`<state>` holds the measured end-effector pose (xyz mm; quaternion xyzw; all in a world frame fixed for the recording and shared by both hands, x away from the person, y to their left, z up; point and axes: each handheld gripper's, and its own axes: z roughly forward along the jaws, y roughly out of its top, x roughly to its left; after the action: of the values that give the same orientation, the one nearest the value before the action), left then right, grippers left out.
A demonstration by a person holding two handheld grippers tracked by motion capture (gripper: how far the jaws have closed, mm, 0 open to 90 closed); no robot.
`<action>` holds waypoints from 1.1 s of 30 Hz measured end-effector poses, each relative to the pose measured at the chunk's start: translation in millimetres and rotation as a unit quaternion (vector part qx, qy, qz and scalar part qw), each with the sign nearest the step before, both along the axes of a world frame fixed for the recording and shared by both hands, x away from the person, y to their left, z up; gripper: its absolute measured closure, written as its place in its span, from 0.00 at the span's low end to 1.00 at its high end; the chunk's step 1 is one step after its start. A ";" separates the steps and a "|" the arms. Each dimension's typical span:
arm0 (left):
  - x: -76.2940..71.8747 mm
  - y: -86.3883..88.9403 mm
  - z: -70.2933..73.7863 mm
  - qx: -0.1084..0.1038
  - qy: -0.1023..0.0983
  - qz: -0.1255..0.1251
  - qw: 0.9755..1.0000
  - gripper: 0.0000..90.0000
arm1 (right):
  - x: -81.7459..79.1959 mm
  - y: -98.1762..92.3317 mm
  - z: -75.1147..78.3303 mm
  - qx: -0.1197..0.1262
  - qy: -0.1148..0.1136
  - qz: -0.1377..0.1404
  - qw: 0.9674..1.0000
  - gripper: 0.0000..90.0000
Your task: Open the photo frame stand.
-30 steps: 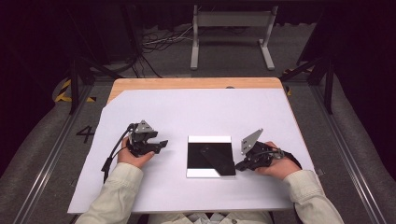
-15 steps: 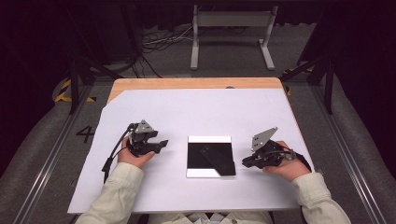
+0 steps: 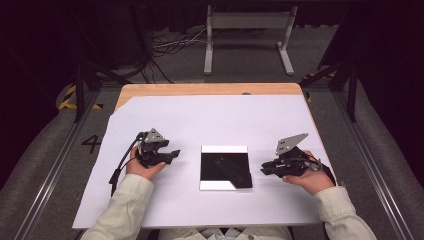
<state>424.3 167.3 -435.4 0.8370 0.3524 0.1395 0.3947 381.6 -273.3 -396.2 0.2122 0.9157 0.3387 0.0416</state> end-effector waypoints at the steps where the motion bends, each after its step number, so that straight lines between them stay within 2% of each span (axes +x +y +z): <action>1: -0.1 -0.2 -0.1 0.000 -0.001 0.000 1.000 0.44 | -0.2 -0.2 0.2 0.003 -0.001 0.000 1.000 0.85; 5: -0.3 -0.5 -0.3 -0.001 0.000 0.001 1.000 0.44 | -1.3 -2.6 0.2 0.027 0.001 0.001 1.000 0.87; 8: 0.1 0.1 -0.4 0.000 0.001 0.000 1.000 0.44 | -2.5 -4.8 -3.1 0.042 0.001 0.012 0.999 0.90; 13: 0.6 0.3 -0.6 0.000 -0.001 -0.001 1.000 0.44 | -4.0 -4.3 -8.4 0.045 0.008 0.029 0.999 0.93; 18: 0.1 -0.1 -0.7 -0.001 0.001 0.001 1.000 0.44 | -5.0 -2.0 -12.9 0.046 0.018 0.044 0.998 0.96; 22: 0.2 -0.1 -0.8 0.000 0.001 0.000 1.000 0.44 | -5.4 -0.4 -16.8 0.046 0.036 0.057 0.997 1.00; 28: 0.3 -0.4 -1.0 0.000 0.002 0.001 1.000 0.44 | -4.8 3.9 -23.2 0.034 0.072 0.062 0.995 1.00; 33: 0.4 -0.7 -1.3 0.000 0.000 0.000 1.000 0.44 | -4.6 8.2 -27.4 0.021 0.090 0.069 0.993 1.00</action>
<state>424.7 166.6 -436.6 0.8369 0.3526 0.1394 0.3948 377.0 -265.1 -423.6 0.1793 0.9208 0.3395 -0.0687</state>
